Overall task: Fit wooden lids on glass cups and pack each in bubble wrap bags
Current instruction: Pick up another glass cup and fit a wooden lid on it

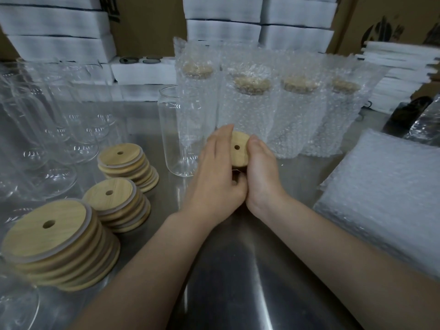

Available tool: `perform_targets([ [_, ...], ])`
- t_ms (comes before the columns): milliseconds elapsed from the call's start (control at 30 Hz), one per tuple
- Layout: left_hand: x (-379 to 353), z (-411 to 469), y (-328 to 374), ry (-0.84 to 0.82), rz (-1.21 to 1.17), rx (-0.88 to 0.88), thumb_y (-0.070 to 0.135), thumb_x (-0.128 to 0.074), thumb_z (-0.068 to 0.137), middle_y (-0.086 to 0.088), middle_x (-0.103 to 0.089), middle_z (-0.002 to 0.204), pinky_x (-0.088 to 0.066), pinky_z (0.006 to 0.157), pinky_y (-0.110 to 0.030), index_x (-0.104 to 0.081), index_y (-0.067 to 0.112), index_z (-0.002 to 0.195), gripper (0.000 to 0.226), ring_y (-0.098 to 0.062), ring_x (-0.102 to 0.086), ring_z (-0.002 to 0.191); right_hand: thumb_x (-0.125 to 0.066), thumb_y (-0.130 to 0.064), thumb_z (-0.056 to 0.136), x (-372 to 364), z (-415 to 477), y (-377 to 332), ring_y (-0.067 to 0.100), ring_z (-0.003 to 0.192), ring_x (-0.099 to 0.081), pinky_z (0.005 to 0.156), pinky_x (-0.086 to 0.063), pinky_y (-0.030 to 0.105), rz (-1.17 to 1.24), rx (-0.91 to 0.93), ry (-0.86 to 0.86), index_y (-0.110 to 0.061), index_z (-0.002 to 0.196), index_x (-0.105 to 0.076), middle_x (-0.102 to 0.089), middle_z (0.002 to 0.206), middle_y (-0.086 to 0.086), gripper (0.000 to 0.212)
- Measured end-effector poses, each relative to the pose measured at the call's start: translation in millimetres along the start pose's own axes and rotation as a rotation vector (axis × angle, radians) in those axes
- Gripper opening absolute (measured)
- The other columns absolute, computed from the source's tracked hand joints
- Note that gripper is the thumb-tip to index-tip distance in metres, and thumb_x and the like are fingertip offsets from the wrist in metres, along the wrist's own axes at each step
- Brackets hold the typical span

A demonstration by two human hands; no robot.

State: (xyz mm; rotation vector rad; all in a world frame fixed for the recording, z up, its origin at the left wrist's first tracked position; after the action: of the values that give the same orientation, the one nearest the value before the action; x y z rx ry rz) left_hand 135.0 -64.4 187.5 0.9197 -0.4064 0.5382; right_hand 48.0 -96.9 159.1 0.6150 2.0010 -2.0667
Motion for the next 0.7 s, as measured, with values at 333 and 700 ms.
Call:
perform_targets([
  [333,6,6,-26,0.047,-0.066,0.124,0.013,-0.071,0.086,-0.003,-0.044,0.148,-0.032,0.109,-0.017,-0.028,0.014,0.152,0.078,-0.014,-0.043,0.134,-0.037,-0.015,0.106,-11,2,10,0.018,0.098,-0.068,0.078,-0.057,0.032,-0.07,-0.096,-0.148,-0.018,0.135,-0.05,-0.065,0.118,0.009,0.032],
  [700,20,5,-32,0.17,-0.028,0.155,-0.003,-0.065,0.076,-0.006,-0.052,0.143,-0.025,0.098,-0.001,-0.04,0.011,0.148,0.077,-0.017,-0.047,0.13,-0.056,0.013,0.089,-22,1,9,0.014,0.088,-0.068,0.075,-0.056,0.027,-0.072,-0.037,-0.318,-0.009,0.132,-0.051,-0.065,0.106,0.01,0.048],
])
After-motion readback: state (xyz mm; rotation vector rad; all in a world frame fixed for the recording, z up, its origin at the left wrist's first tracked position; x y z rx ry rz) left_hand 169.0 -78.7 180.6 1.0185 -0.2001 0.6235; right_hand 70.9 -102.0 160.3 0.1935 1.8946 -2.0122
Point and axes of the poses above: each hand's wrist, its own z-axis towards the middle knuckle, its own x-axis out of the back of the hand, y = z × x, the point moved 8 cm from there along z, towards the middle knuckle
